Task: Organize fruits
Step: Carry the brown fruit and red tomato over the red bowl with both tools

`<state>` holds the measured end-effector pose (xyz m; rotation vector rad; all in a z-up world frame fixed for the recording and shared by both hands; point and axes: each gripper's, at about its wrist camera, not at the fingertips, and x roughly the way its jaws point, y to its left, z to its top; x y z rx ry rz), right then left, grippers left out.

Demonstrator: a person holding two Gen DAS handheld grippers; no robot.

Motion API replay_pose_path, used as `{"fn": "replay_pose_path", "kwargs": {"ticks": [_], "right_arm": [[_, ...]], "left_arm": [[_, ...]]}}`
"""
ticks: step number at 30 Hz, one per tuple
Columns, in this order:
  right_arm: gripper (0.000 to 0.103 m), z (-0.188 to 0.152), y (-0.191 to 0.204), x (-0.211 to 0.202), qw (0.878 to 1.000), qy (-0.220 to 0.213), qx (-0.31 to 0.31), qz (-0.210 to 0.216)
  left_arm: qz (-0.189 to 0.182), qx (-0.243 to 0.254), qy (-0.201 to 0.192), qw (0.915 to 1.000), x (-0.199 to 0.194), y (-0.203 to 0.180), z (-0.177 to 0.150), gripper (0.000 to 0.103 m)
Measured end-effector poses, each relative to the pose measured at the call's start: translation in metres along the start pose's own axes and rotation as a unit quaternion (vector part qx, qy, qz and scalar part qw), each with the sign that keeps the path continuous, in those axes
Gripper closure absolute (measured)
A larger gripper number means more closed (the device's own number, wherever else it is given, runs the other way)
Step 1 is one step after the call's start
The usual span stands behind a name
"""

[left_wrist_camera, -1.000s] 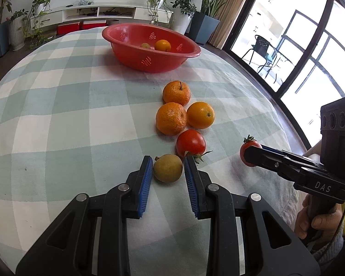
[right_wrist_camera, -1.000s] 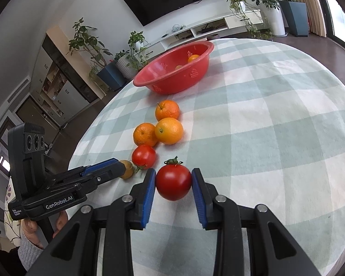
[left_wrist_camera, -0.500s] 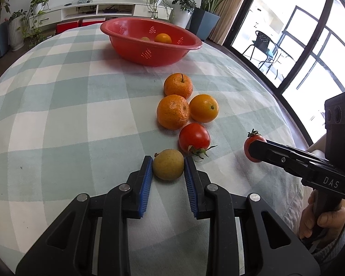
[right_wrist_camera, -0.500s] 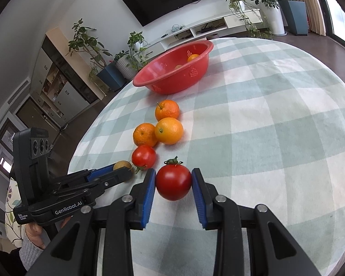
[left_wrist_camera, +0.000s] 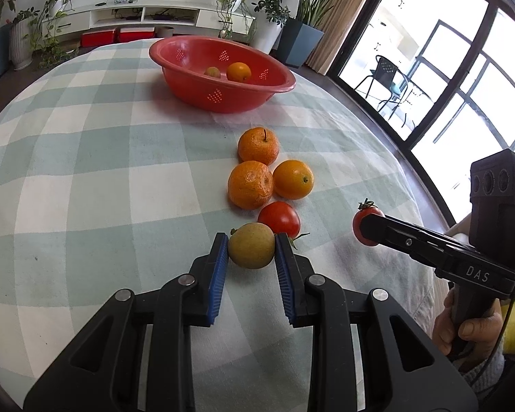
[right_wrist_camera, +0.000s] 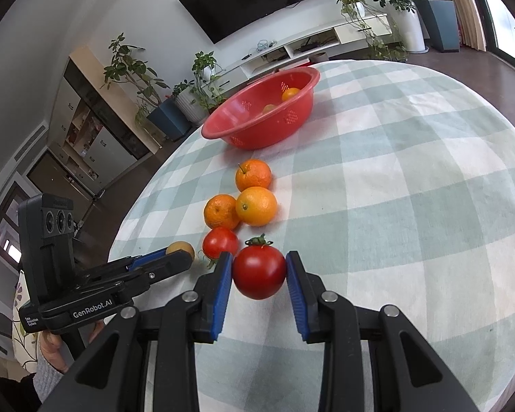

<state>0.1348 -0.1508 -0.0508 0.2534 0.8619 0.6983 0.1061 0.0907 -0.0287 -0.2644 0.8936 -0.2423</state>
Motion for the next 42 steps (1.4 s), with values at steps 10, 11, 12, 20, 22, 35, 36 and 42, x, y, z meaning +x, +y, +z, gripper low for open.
{"fn": "replay_pose_path", "kwargs": {"ticks": [10,11,12,20,22,35,36,42], "right_arm": [[0.068,0.025,0.004,-0.001,1.000,-0.011,0.003,0.020],[0.068,0.028,0.005,-0.001,1.000,-0.012,0.003,0.021],[0.068,0.031,0.006,-0.001,1.000,-0.013,0.002,0.022],[0.068,0.060,0.010,0.006,0.999,-0.023,-0.002,0.030],[0.068,0.068,0.010,0.009,0.999,-0.025,-0.002,0.031],[0.068,0.112,0.006,0.030,0.999,-0.031,-0.007,0.030],[0.068,0.115,0.006,0.032,0.999,-0.031,-0.008,0.030],[0.068,0.130,0.006,0.045,0.999,-0.030,-0.017,0.029]], "left_arm": [[-0.010,-0.003,-0.017,0.9998,-0.013,0.001,0.029,0.078],[-0.010,-0.003,-0.019,0.9998,-0.014,0.002,0.032,0.078],[-0.012,-0.004,-0.020,0.9997,-0.014,0.003,0.034,0.078],[-0.016,-0.006,-0.028,0.9995,-0.015,0.008,0.061,0.078],[-0.016,-0.007,-0.030,0.9994,-0.014,0.010,0.068,0.078],[-0.003,0.005,-0.034,0.9994,0.003,0.016,0.116,0.078],[-0.003,0.005,-0.033,0.9994,0.005,0.016,0.119,0.078],[-0.003,0.010,-0.035,0.9993,0.016,0.017,0.139,0.078]]}}
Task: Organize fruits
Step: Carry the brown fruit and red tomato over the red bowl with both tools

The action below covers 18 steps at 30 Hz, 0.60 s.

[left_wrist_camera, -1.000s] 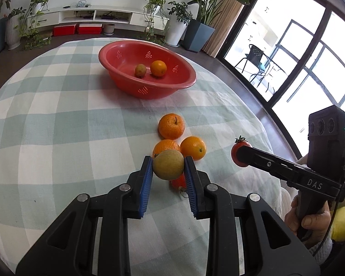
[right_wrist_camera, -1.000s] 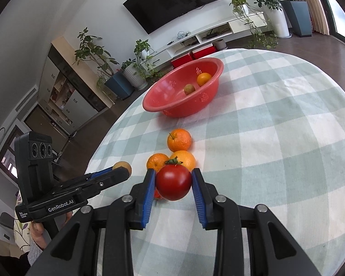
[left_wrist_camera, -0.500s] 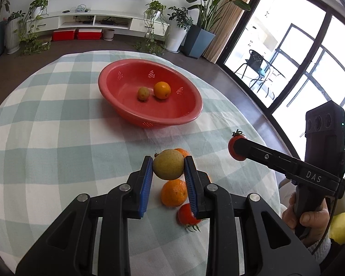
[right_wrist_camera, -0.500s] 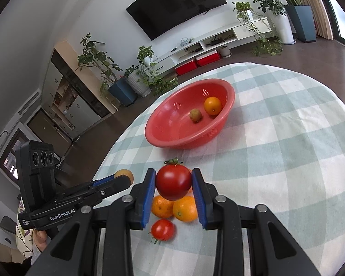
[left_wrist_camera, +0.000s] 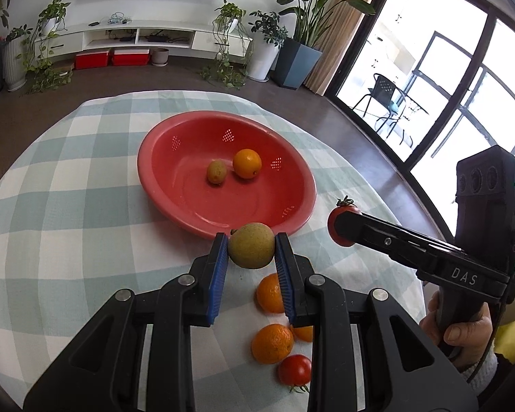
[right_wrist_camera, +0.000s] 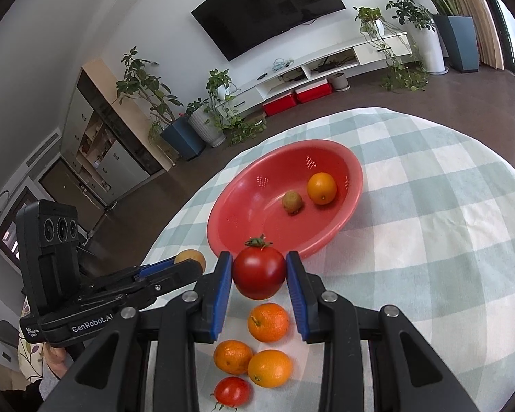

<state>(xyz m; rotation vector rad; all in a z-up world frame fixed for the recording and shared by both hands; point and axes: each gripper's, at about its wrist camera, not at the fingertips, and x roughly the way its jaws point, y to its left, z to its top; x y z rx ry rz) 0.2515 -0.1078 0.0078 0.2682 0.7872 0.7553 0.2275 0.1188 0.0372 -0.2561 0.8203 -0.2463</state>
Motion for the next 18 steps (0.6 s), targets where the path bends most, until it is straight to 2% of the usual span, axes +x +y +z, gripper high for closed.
{"fn": "replay_pose_path", "kwargs": {"ticks": [18], "right_arm": [[0.068,0.017,-0.004,0.035,0.999,0.020,-0.024,-0.016]], "left_arm": [[0.006,0.010,0.014,0.9998,0.044,0.008,0.026,0.078]]}}
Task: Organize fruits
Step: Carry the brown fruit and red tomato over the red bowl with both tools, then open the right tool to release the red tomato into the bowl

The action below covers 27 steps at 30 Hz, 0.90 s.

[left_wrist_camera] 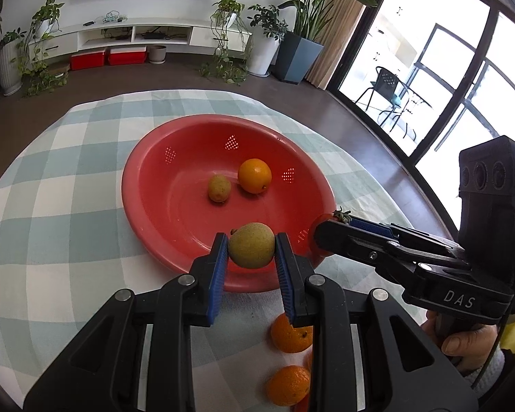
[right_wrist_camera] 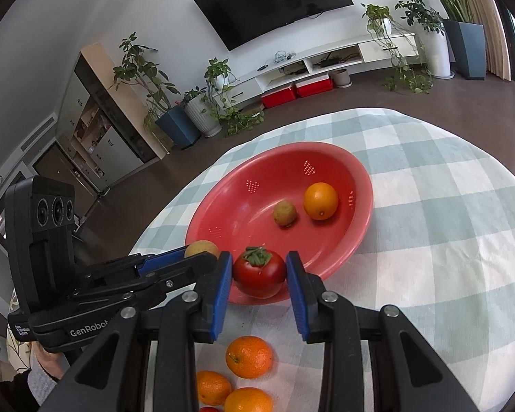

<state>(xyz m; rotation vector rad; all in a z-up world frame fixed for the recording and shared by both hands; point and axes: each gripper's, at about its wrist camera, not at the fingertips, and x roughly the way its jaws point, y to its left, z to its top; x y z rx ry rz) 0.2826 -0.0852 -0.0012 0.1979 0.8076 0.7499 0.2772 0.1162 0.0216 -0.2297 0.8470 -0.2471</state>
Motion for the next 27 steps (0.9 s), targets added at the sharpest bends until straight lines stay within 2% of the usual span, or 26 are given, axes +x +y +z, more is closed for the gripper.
{"fn": "replay_pose_path", "kwargs": {"ticks": [19,27], "right_arm": [[0.068,0.005,0.004,0.025,0.999,0.019,-0.031,-0.026],[0.068,0.003,0.006,0.026,0.999,0.015,-0.039,-0.031]], "left_arm": [[0.014,0.004,0.012,0.9998,0.028,0.011,0.006,0.077],[0.032,0.020,0.007,0.9993,0.031,0.008,0.006,0.077]]}}
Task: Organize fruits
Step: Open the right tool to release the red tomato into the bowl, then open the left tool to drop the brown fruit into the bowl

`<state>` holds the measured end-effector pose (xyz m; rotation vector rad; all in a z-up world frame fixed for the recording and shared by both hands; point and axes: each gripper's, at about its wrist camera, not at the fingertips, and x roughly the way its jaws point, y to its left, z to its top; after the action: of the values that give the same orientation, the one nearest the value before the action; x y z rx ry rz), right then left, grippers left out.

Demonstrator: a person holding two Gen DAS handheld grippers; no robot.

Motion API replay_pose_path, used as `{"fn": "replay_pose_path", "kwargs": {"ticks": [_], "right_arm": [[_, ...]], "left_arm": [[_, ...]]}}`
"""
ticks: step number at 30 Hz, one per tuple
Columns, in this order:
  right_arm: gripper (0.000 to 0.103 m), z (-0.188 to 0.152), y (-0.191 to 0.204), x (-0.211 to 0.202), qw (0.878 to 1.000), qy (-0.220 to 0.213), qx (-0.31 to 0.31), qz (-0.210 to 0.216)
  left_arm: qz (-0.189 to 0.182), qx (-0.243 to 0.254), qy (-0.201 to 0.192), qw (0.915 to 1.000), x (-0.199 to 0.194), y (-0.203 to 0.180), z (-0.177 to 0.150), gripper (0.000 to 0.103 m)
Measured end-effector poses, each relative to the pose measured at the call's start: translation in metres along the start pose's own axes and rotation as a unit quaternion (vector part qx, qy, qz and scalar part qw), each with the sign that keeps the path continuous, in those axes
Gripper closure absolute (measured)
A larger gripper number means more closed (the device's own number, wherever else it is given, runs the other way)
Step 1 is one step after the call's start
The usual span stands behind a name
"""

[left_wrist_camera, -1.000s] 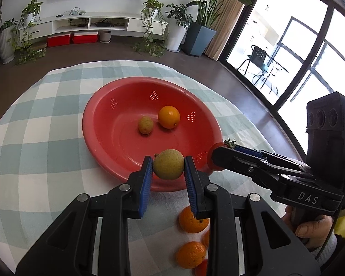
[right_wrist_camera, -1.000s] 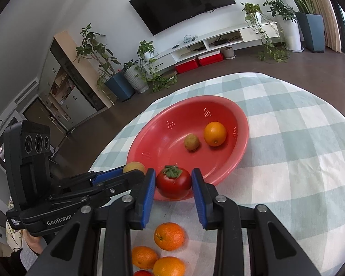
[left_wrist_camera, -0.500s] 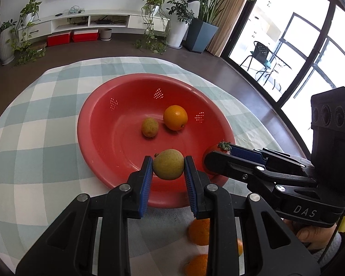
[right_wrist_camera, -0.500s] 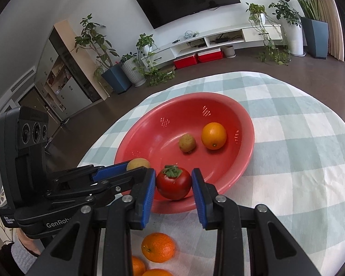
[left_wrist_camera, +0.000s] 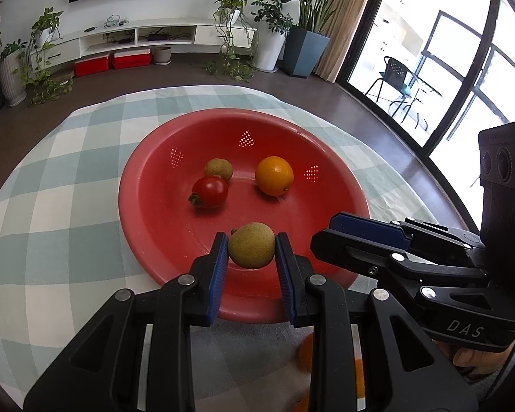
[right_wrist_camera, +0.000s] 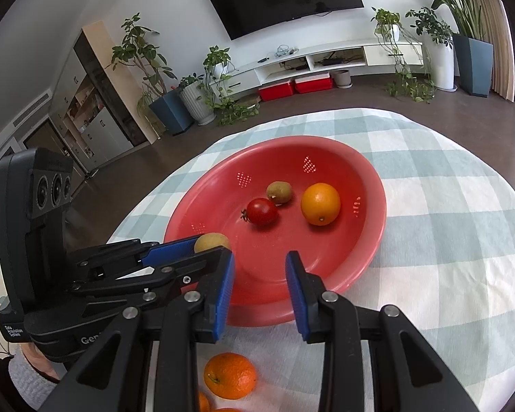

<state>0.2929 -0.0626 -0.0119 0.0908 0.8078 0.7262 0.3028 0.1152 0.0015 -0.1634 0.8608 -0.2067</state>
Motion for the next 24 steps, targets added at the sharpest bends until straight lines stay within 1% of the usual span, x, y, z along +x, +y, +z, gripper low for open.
{"fn": "replay_pose_path", "kwargs": {"ticks": [8,16,21,24], "right_arm": [[0.068,-0.006,0.004,-0.009,1.000,-0.011,-0.003,-0.004],[0.066,-0.013,0.007,-0.025,1.000,-0.024,-0.001,-0.006],[0.065,-0.022,0.008,-0.038,0.999,-0.032,0.004,-0.008],[0.063,-0.027,0.009,-0.047,0.999,-0.037,0.005,-0.011]], "left_arm": [[0.028,0.021,-0.002,0.9994,0.003,-0.004,0.000,0.077],[0.030,0.015,-0.003,0.9994,0.001,-0.002,0.000,0.076],[0.030,0.011,-0.010,0.9994,-0.008,-0.003,-0.004,0.076],[0.029,0.010,-0.017,0.9994,-0.018,-0.004,-0.010,0.076]]}}
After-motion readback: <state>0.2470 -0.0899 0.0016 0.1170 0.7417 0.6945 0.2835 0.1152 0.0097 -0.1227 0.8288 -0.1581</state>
